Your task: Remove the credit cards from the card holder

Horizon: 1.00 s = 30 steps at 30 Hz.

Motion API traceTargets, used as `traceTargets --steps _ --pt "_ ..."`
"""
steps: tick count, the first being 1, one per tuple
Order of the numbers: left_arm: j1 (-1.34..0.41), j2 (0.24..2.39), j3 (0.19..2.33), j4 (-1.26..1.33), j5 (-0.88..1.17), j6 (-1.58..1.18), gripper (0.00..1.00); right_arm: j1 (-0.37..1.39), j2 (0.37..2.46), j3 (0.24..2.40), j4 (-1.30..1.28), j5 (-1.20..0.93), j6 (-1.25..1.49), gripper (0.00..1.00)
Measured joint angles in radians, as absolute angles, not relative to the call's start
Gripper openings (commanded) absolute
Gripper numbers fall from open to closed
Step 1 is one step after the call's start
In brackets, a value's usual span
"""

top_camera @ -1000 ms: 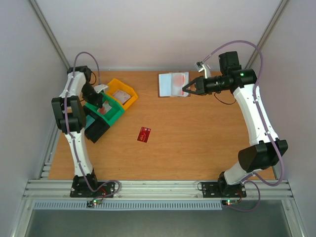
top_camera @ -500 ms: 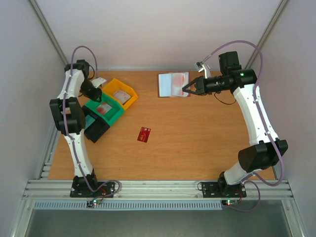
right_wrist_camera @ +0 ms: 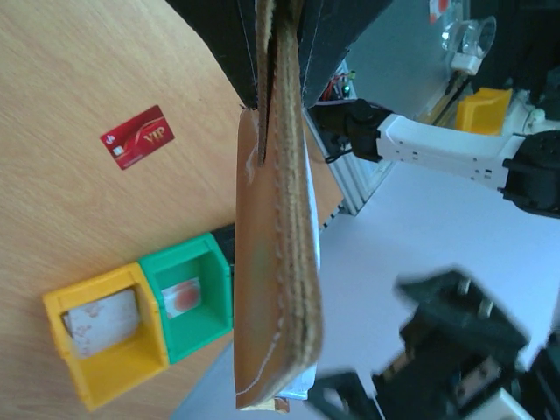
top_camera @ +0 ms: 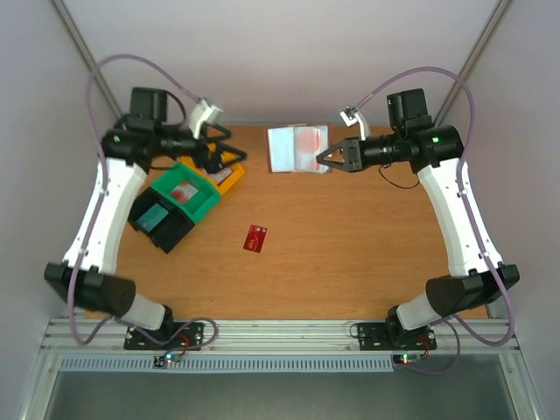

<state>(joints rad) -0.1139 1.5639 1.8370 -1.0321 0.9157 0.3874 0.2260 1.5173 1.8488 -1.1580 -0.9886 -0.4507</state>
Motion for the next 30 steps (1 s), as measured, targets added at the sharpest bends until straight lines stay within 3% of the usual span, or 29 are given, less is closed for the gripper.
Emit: traceTargets --steps 6,13,15,17,18,26,30 --pt "-0.340 1.338 1.470 -0.579 0.995 -0.006 0.99 0.286 1.488 1.861 -1.155 -1.008 -0.466 0.01" --pt "-0.368 1.362 1.376 -0.336 0.976 -0.236 0.97 0.315 1.469 1.885 -1.191 -1.073 -0.504 0.01" --pt "-0.385 1.364 1.357 -0.268 0.999 -0.280 0.72 0.316 1.465 1.885 -1.202 -1.079 -0.511 0.01" --pt "-0.418 1.369 1.344 -0.179 1.039 -0.326 0.21 0.315 1.461 1.885 -1.209 -1.084 -0.517 0.02" --pt "-0.430 1.369 1.340 -0.146 1.055 -0.348 0.03 0.315 1.460 1.885 -1.212 -1.084 -0.519 0.02" --pt "-0.472 1.367 1.328 -0.020 1.095 -0.396 0.00 0.316 1.431 1.860 -1.174 -1.012 -0.482 0.11" --pt "-0.484 1.367 1.328 -0.025 1.074 -0.357 0.00 0.332 1.420 1.846 -1.119 -0.930 -0.428 0.23"
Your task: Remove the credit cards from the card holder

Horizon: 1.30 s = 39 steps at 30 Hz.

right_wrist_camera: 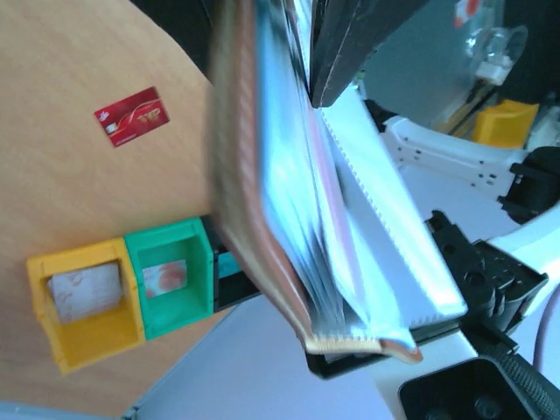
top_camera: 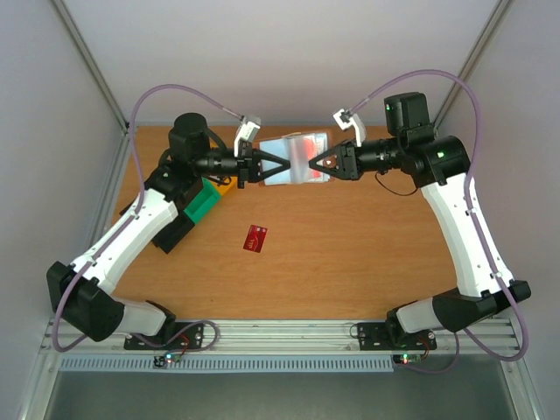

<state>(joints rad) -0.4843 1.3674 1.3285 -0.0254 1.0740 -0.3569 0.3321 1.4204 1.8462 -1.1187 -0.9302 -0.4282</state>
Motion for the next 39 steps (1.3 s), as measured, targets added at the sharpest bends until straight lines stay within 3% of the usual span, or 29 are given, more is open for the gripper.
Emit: traceTargets --steps 10,11,15,16,18,21,24,28,31,35,39 --pt "-0.510 1.367 1.328 -0.026 1.071 -0.305 0.00 0.397 1.445 1.843 -1.000 -0.876 -0.382 0.41" --pt "-0.510 1.367 1.328 -0.026 1.069 -0.306 0.00 0.400 1.449 1.844 -1.000 -0.875 -0.383 0.40" --pt "-0.510 1.367 1.328 -0.025 1.054 -0.311 0.01 0.406 1.457 1.850 -1.001 -0.893 -0.392 0.14" --pt "-0.510 1.367 1.328 -0.025 1.042 -0.315 0.09 0.407 1.457 1.852 -1.001 -0.903 -0.393 0.10" --pt "-0.509 1.367 1.328 -0.023 1.031 -0.321 0.40 0.406 1.457 1.859 -1.001 -0.905 -0.392 0.07" --pt "-0.510 1.367 1.328 -0.011 1.016 -0.314 0.77 0.405 1.465 1.866 -1.011 -0.890 -0.377 0.01" --pt "-0.513 1.367 1.328 -0.022 1.002 -0.307 0.99 0.408 1.484 1.872 -1.013 -0.860 -0.371 0.01" --pt "-0.520 1.367 1.328 -0.028 0.973 -0.306 0.98 0.422 1.493 1.872 -1.016 -0.818 -0.369 0.01" --pt "-0.525 1.369 1.331 -0.029 0.933 -0.313 0.92 0.449 1.493 1.882 -1.029 -0.785 -0.379 0.01" --pt "-0.526 1.381 1.352 -0.050 0.878 -0.315 0.99 0.476 1.493 1.893 -1.057 -0.755 -0.402 0.01" --pt "-0.533 1.384 1.362 -0.074 0.853 -0.297 0.95 0.482 1.493 1.894 -1.094 -0.700 -0.415 0.01"
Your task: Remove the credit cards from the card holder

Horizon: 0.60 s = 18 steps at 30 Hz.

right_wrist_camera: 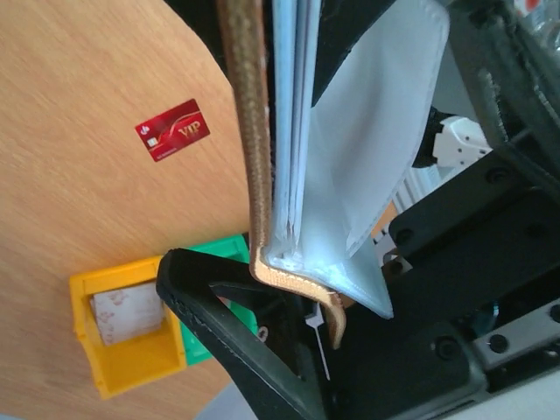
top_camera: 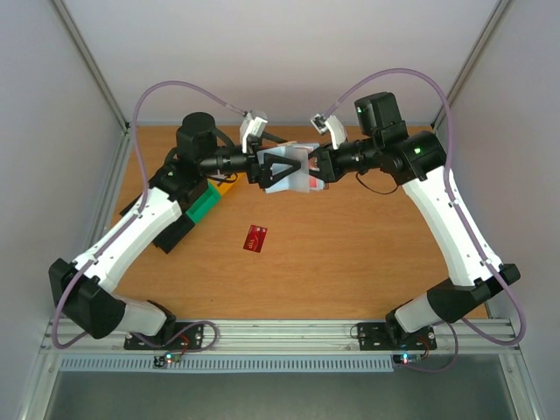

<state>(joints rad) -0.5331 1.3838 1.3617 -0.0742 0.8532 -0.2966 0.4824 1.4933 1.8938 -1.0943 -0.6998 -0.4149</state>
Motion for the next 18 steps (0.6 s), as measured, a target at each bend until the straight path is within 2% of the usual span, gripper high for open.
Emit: traceTargets --steps 3,6,11,14,18 --pt "-0.545 1.399 1.385 -0.097 0.828 -0.272 0.82 0.489 1.509 1.925 -1.129 -0.661 -0.421 0.01" --pt "-0.546 1.412 1.410 -0.140 0.790 -0.232 0.80 0.503 1.527 1.971 -1.154 -0.636 -0.435 0.01" --pt "-0.554 1.412 1.430 -0.210 0.754 -0.167 0.65 0.506 1.528 1.981 -1.174 -0.611 -0.471 0.01" --pt "-0.558 1.409 1.445 -0.268 0.714 -0.113 0.65 0.500 1.528 1.981 -1.183 -0.599 -0.484 0.01" --pt "-0.556 1.378 1.436 -0.336 0.581 -0.010 0.70 0.467 1.527 1.985 -1.209 -0.617 -0.485 0.01"
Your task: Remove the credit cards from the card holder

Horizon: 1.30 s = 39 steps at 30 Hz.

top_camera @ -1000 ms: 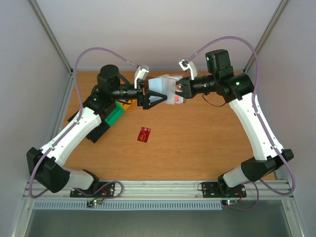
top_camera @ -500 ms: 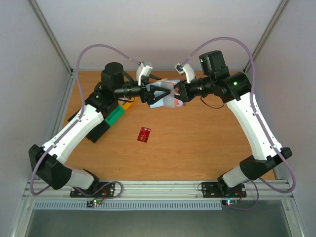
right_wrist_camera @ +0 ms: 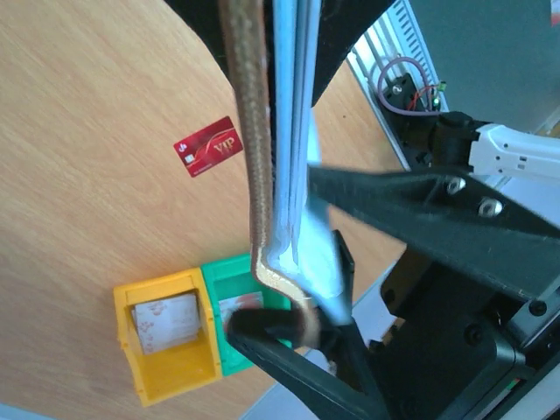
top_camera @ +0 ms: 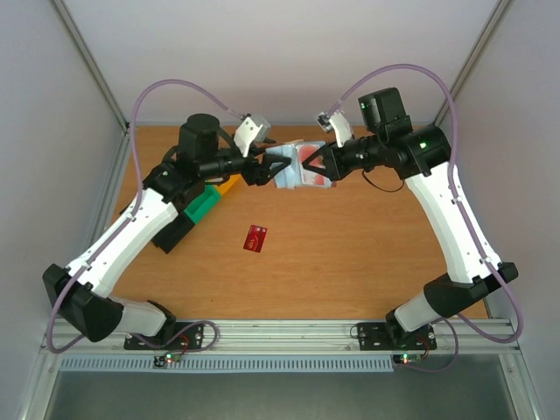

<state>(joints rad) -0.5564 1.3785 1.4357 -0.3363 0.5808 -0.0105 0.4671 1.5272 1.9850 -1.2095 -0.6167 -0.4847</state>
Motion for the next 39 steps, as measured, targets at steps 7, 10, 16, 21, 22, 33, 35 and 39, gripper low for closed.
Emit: traceTargets --steps 7,10,16,21,22,33,35,39 --pt "-0.497 1.361 1.415 -0.407 0.351 0.038 0.71 0.437 1.551 2.056 -1.295 -0.511 -0.458 0.01" --pt "-0.476 1.361 1.415 -0.427 0.312 0.052 0.65 0.447 1.609 2.148 -1.355 -0.368 -0.420 0.01" --pt "-0.558 1.361 1.436 -0.428 0.467 0.061 0.62 0.493 1.707 2.230 -1.413 -0.157 -0.355 0.01" --pt "-0.639 1.361 1.420 -0.282 0.701 -0.077 0.43 0.530 1.766 2.320 -1.452 -0.108 -0.337 0.01" --pt "-0.646 1.361 1.406 -0.235 0.726 -0.128 0.42 0.532 1.767 2.325 -1.448 -0.121 -0.338 0.01" --pt "-0.636 1.356 1.340 -0.128 0.801 -0.329 0.46 0.529 1.607 2.214 -1.285 -0.446 -0.371 0.01" --pt "-0.632 1.346 1.340 -0.125 0.803 -0.333 0.59 0.522 1.603 2.209 -1.269 -0.475 -0.374 0.01" --pt "-0.585 1.316 1.342 -0.139 0.809 -0.324 0.84 0.512 1.604 2.199 -1.245 -0.528 -0.383 0.01"
